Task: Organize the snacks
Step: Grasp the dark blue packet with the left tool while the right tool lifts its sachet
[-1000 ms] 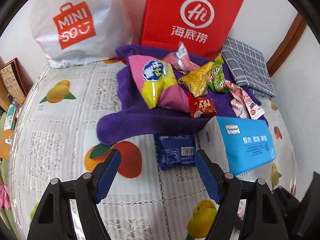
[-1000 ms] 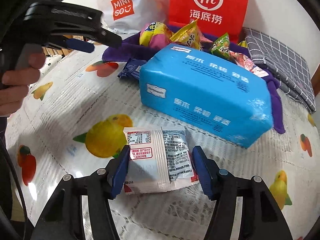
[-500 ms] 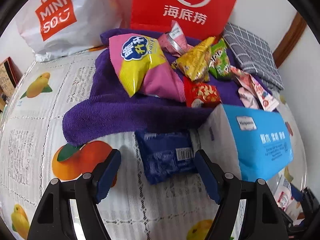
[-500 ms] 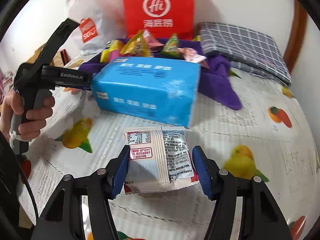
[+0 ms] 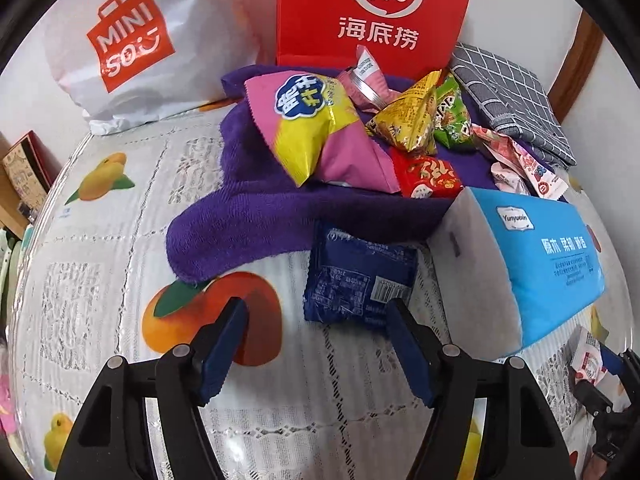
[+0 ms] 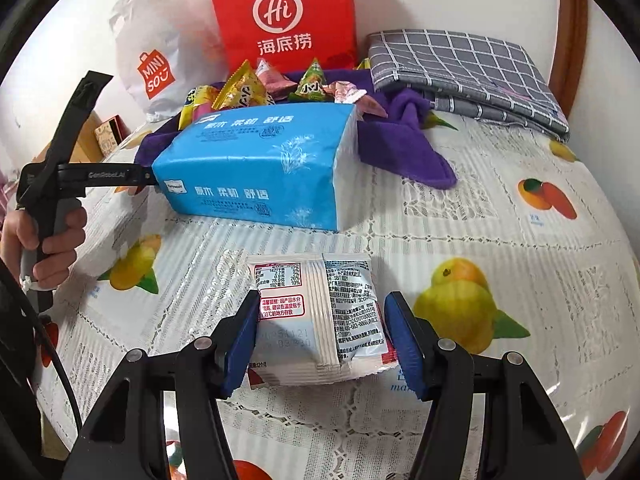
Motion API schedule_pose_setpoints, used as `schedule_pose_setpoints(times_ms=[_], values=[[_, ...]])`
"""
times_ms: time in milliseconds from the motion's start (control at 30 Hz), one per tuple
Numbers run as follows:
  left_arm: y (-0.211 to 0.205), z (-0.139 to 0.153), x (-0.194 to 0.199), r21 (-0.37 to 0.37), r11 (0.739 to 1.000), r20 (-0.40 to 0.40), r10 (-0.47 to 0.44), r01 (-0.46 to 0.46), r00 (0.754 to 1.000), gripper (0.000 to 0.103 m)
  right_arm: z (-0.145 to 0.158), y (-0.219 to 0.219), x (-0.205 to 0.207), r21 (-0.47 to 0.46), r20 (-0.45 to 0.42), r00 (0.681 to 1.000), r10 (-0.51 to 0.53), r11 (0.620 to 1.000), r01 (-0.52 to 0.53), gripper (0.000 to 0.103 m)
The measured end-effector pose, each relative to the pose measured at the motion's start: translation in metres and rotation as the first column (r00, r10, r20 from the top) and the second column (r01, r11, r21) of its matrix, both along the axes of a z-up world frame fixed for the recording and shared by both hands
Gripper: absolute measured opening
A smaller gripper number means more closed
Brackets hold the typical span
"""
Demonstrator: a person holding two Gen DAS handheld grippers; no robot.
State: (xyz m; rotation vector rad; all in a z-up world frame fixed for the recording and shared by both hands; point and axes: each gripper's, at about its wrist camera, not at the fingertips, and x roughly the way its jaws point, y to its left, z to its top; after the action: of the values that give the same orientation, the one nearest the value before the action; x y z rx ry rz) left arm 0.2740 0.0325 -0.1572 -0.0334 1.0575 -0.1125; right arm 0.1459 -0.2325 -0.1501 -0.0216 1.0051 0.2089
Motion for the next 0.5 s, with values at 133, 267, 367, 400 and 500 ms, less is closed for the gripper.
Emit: schedule_pose_setpoints(times_ms=[133, 267, 367, 400, 500], values=[[-0.013, 0.000, 0.008, 0.023, 0.998, 0.003, -0.056, 0.056, 0.998, 0.070, 0.000, 0.001, 0.000, -0.005, -0.001, 1.000, 0.001, 1.000, -0.001, 0.062], [-0.017, -0.003, 0.010, -0.002, 0.996, 0.013, -0.086, 0.086, 0.996, 0.071, 0.001, 0.000, -0.002, -0.003, -0.002, 1.000, -0.004, 1.000, 0.004, 0.062], [-0.017, -0.004, 0.005, 0.010, 0.995, 0.039, -0.102, 0.102, 0.994, 0.068, -0.001, -0.001, -0.002, -0.003, -0.005, 1.000, -0.012, 1.000, 0.012, 0.062], [-0.017, -0.004, 0.002, 0.026, 0.994, 0.048, -0.111, 0.110, 0.993, 0.060, -0.001, 0.000, -0.002, -0.004, -0.006, 1.000, -0.014, 1.000, 0.014, 0.062], [-0.015, 0.000, -0.003, 0.003, 0.992, 0.051, -0.123, 0.123, 0.991, 0.037, -0.001, 0.003, 0.001, -0.009, -0.006, 1.000, -0.013, 1.000, 0.013, 0.062]])
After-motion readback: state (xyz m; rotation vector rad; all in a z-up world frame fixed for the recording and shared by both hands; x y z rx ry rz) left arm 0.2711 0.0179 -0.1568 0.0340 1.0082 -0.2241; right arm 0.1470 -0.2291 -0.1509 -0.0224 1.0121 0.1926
